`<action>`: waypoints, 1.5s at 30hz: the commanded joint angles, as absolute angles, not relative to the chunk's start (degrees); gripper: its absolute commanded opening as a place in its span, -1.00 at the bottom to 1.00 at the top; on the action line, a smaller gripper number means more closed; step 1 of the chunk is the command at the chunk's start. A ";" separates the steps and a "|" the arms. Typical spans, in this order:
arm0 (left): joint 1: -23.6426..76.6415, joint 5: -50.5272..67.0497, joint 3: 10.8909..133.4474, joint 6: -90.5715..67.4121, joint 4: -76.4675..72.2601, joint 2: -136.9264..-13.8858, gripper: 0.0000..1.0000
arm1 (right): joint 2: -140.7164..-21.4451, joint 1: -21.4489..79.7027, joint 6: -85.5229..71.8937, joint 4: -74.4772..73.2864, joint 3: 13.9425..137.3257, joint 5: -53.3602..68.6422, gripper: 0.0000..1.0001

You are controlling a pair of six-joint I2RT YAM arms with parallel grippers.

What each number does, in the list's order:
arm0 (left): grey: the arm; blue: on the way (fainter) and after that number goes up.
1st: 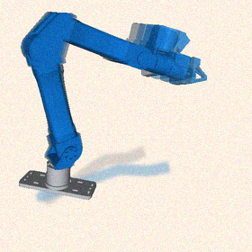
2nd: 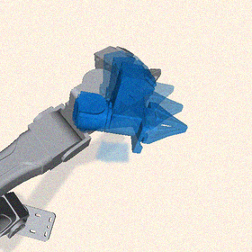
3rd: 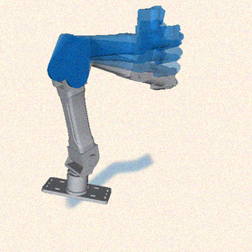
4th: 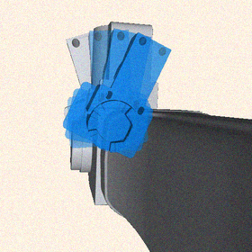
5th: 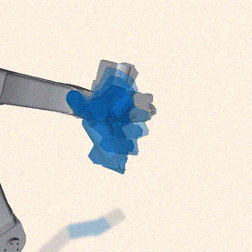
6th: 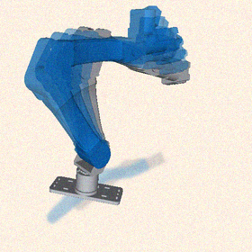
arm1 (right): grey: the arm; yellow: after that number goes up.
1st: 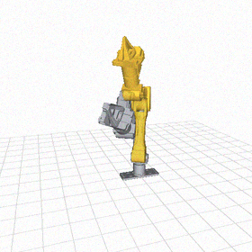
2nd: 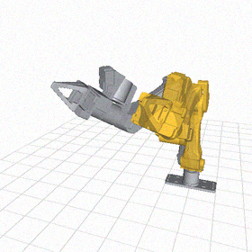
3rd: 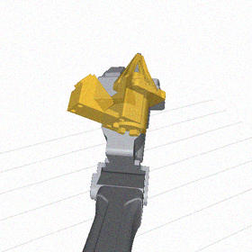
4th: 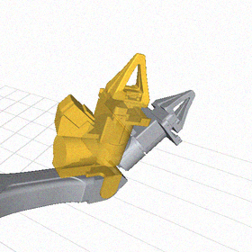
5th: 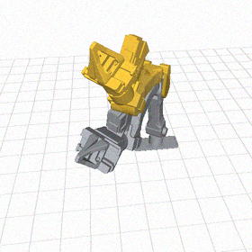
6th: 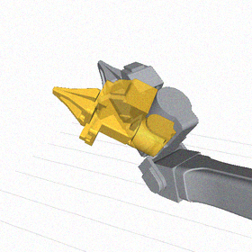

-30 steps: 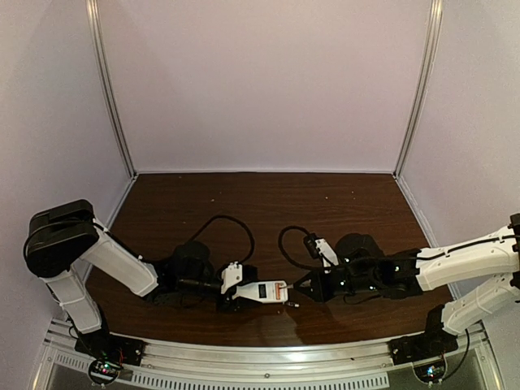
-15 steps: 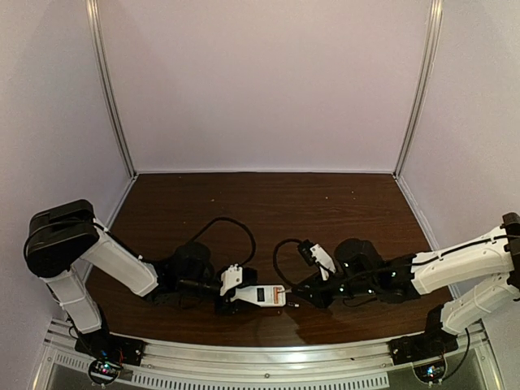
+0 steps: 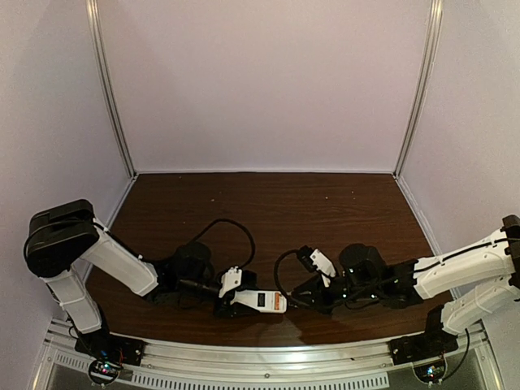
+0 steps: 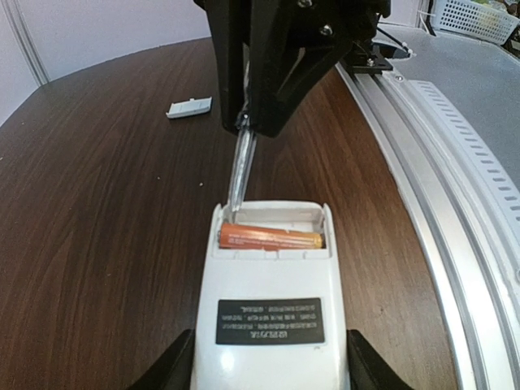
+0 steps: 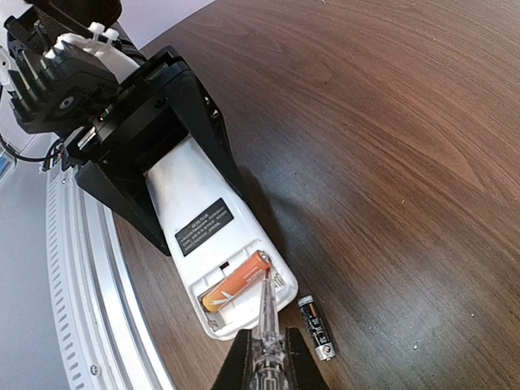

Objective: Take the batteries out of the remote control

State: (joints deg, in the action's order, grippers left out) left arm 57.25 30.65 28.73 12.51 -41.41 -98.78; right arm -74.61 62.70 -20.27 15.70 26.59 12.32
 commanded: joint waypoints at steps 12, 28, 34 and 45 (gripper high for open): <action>57.66 27.94 30.70 12.92 -50.70 -97.56 -1.00 | -75.38 63.36 -35.62 6.80 31.56 5.44 -1.00; 57.74 25.11 29.01 12.22 -53.25 -96.14 -1.00 | -76.18 63.80 -40.97 8.75 30.37 12.59 -1.00; 57.69 23.28 28.83 11.57 -54.23 -96.22 -1.00 | -76.09 66.15 -39.44 3.48 32.58 9.67 -1.00; 57.69 21.02 28.74 11.34 -54.96 -96.60 -1.00 | -71.43 68.09 -40.13 -2.09 33.65 5.04 -1.00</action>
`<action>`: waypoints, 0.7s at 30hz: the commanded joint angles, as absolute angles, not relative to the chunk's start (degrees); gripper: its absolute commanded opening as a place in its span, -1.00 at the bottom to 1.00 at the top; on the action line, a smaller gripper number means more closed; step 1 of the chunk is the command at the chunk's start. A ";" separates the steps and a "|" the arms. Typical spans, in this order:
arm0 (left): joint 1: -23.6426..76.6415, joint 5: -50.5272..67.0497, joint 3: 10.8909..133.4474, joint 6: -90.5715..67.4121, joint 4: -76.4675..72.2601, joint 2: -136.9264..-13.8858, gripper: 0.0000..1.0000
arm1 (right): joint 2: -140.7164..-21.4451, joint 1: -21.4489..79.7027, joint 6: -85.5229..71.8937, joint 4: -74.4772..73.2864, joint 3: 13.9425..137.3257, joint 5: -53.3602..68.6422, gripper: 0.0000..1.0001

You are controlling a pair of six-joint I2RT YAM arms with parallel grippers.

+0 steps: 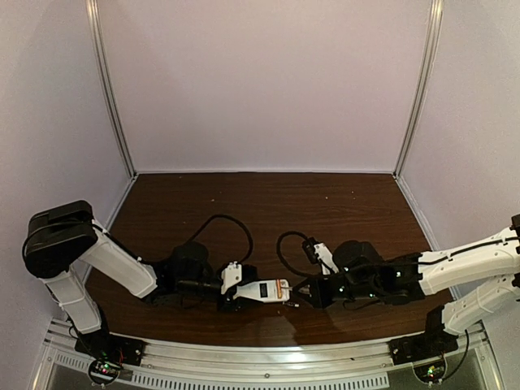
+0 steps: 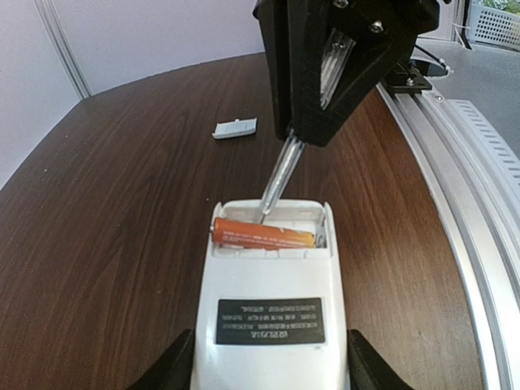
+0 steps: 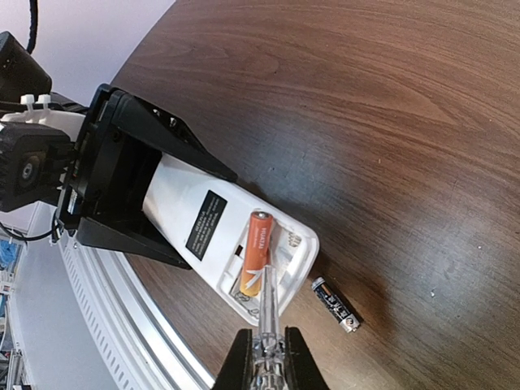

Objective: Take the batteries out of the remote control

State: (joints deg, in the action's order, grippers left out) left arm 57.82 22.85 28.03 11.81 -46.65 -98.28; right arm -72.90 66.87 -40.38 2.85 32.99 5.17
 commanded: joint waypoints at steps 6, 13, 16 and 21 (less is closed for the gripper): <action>57.72 21.35 28.88 11.43 -55.02 -96.78 -1.00 | -71.63 68.31 -39.60 -3.08 33.57 4.83 -1.00; 57.72 19.79 29.09 11.72 -54.76 -97.42 -1.00 | -71.90 68.97 -38.59 -3.95 34.04 3.16 -1.00; 57.61 18.75 29.23 12.14 -54.75 -98.05 -1.00 | -73.52 68.95 -38.66 -3.97 34.50 2.31 -1.00; 57.50 17.53 29.31 12.52 -54.82 -98.66 -1.00 | -75.90 68.96 -38.53 -3.78 35.94 0.62 -1.00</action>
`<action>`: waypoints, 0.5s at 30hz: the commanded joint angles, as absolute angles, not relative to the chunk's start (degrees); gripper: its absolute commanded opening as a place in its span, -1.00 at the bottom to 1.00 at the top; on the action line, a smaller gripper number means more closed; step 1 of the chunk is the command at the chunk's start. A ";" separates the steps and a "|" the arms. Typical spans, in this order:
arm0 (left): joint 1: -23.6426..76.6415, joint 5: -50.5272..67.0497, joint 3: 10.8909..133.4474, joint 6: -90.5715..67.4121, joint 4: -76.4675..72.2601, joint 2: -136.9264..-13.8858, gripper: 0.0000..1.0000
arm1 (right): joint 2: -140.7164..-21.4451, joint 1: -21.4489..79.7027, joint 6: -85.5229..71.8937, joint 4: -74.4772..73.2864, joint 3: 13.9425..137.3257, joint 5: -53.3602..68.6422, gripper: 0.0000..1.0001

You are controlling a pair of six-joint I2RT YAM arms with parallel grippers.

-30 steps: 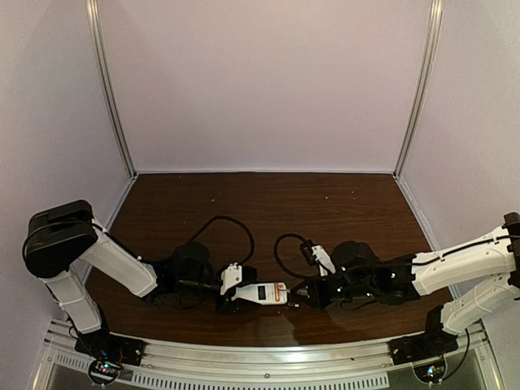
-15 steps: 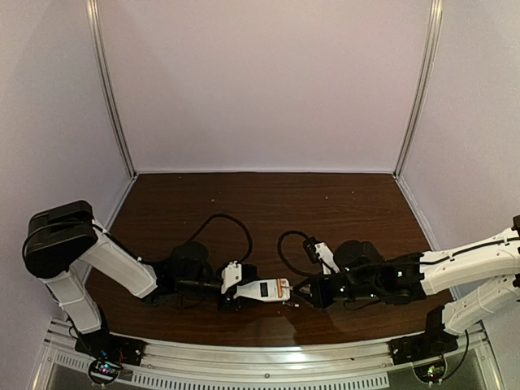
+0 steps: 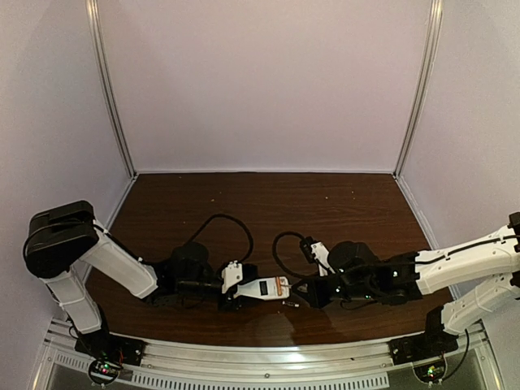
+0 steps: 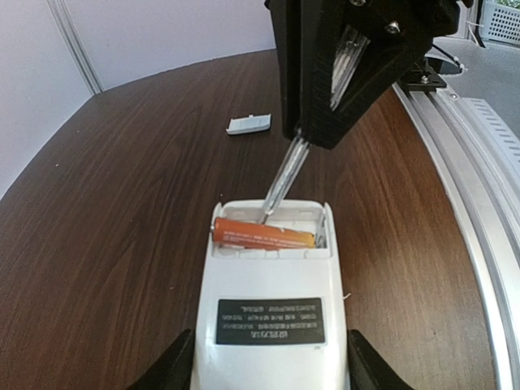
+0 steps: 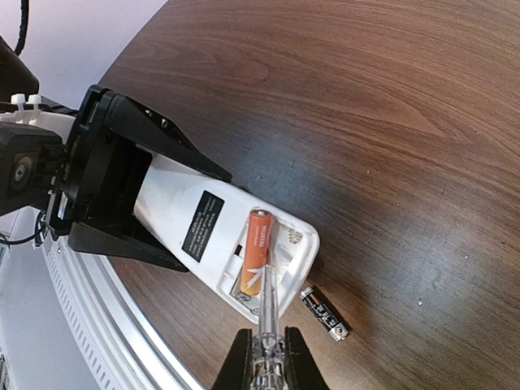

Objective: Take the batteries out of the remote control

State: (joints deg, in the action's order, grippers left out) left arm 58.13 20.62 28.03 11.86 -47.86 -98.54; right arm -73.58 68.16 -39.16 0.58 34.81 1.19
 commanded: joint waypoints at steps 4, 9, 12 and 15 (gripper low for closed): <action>57.41 12.57 29.70 13.11 -54.86 -99.81 -1.00 | -76.99 68.98 -38.15 -5.01 37.77 -0.75 -1.00; 57.39 10.38 29.62 13.53 -55.45 -100.47 -1.00 | -78.08 68.99 -37.50 -8.31 40.77 -3.34 -1.00; 57.28 10.20 29.53 13.62 -55.55 -100.46 -1.00 | -78.33 68.99 -37.06 -9.45 42.00 -3.60 -1.00; 57.20 10.18 29.53 13.71 -55.63 -100.55 -1.00 | -78.50 68.99 -36.62 -9.68 42.73 -3.38 -1.00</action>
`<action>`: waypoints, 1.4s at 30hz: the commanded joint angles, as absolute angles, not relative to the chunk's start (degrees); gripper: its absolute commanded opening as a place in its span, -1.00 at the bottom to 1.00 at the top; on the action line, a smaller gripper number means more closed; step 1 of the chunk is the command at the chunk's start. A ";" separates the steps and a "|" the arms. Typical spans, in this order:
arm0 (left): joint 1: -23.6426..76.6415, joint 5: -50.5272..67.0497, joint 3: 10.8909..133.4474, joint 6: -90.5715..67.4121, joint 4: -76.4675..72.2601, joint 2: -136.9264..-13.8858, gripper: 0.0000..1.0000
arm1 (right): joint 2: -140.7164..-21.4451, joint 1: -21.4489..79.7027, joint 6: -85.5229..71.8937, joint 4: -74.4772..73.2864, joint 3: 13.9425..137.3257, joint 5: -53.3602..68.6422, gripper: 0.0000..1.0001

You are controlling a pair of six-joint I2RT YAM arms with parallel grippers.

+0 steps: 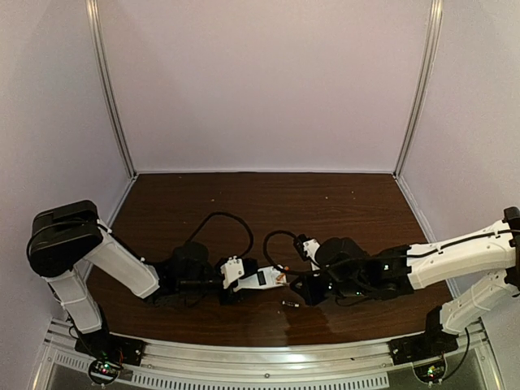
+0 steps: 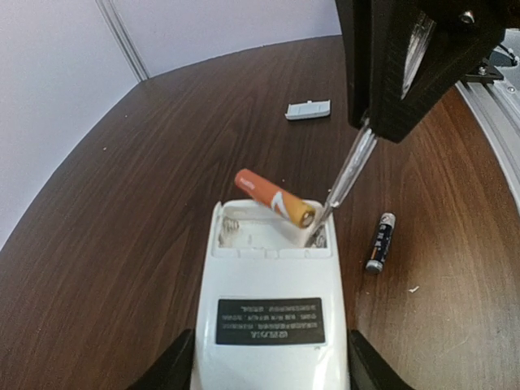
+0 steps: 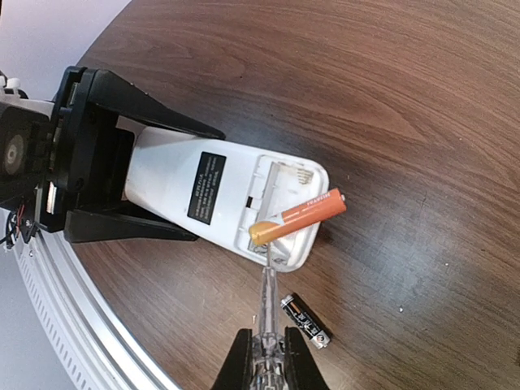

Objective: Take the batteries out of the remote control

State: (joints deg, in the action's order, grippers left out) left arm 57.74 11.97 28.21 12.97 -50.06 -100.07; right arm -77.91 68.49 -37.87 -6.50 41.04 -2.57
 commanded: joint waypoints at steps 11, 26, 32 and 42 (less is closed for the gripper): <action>57.20 10.38 29.70 14.13 -55.64 -100.62 -1.00 | -79.85 68.98 -36.22 -10.04 43.86 -5.08 -1.00; 57.03 10.20 30.22 14.24 -55.64 -101.00 -1.00 | -75.91 68.99 -36.18 -12.65 45.34 -7.92 -1.00; 57.03 10.21 30.99 13.77 -54.21 -100.69 -1.00 | -73.03 68.98 -36.67 -14.04 45.86 -10.70 -1.00; 56.99 9.29 31.03 11.99 -54.38 -100.12 -1.00 | -68.76 68.85 -36.91 -14.15 46.38 -17.61 -1.00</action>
